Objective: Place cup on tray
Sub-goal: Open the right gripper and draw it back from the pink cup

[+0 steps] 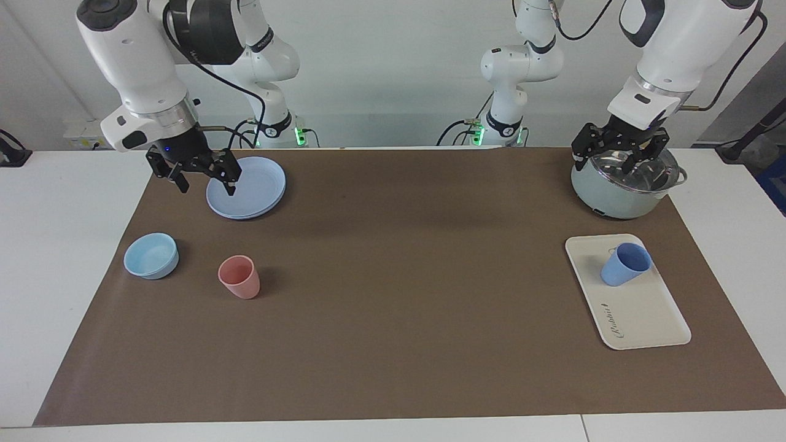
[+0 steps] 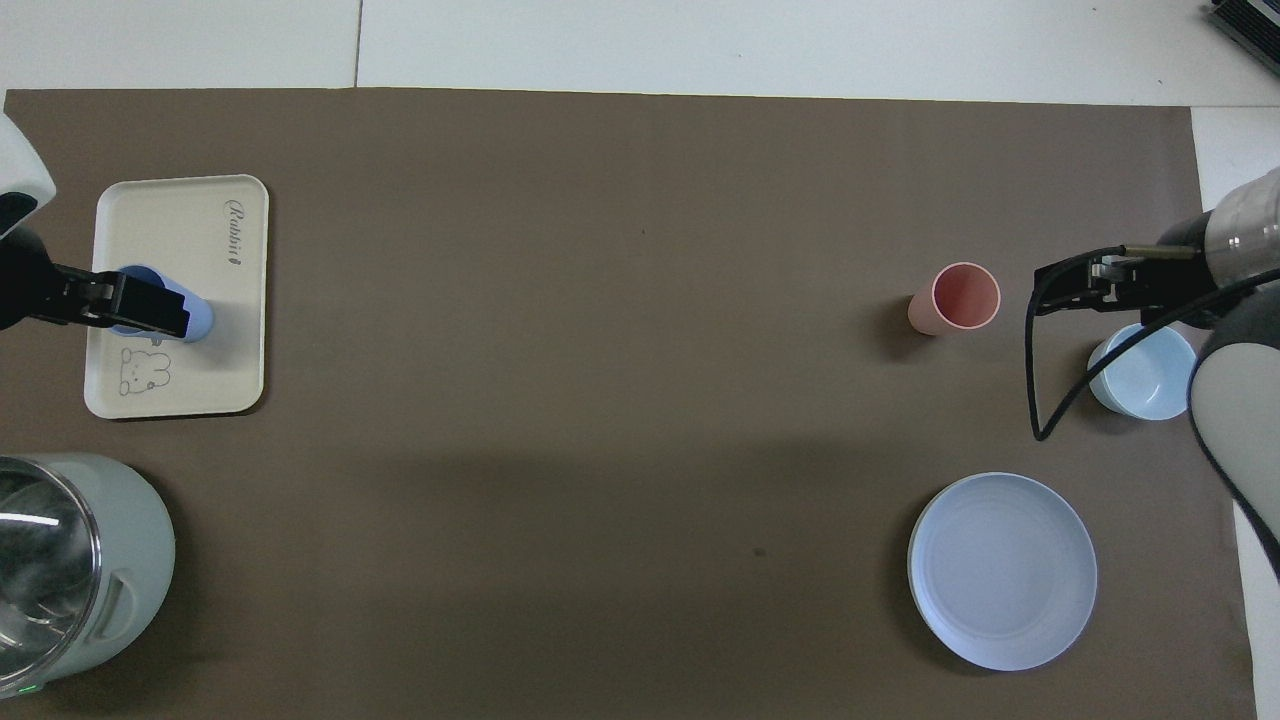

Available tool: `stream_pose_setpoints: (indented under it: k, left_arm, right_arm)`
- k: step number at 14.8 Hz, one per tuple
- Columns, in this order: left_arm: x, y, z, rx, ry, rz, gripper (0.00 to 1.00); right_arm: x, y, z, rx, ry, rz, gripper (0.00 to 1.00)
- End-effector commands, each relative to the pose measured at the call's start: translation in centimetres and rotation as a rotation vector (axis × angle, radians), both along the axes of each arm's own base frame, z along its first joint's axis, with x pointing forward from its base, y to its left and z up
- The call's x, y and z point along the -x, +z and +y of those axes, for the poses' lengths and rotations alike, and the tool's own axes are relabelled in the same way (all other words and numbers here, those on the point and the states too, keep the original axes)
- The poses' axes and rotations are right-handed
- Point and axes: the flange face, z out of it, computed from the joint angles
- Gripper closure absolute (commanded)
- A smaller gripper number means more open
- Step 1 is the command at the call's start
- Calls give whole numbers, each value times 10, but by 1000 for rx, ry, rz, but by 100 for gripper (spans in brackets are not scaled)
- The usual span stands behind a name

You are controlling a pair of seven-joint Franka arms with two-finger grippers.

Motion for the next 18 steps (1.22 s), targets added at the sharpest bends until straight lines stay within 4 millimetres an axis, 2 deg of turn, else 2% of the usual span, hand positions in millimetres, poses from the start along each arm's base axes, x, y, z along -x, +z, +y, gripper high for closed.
stream_pose_setpoints:
  k: [1, 5, 7, 9, 11, 16, 18]
  left_arm:
    - [10, 4, -8, 6, -16, 5, 0]
    - [12, 3, -14, 10, -28, 4, 0]
    - [12, 0, -6, 9, -18, 16, 0]
    - [12, 0, 4, 9, 1, 21, 0]
    - [11, 0, 12, 8, 16, 19, 0]
    - [11, 0, 14, 9, 21, 21, 0]
    - [11, 0, 15, 8, 21, 19, 0]
  right_arm:
    - [10, 6, -7, 18, 9, 23, 0]
    - [10, 6, -18, 8, -13, 23, 0]
    - [10, 6, -16, 8, -10, 23, 0]
    - [14, 18, -19, 3, -8, 1, 0]
    - [14, 19, -15, 5, 0, 0, 0]
    - [15, 31, -12, 8, 1, 17, 0]
    - [16, 30, -14, 9, -4, 32, 0]
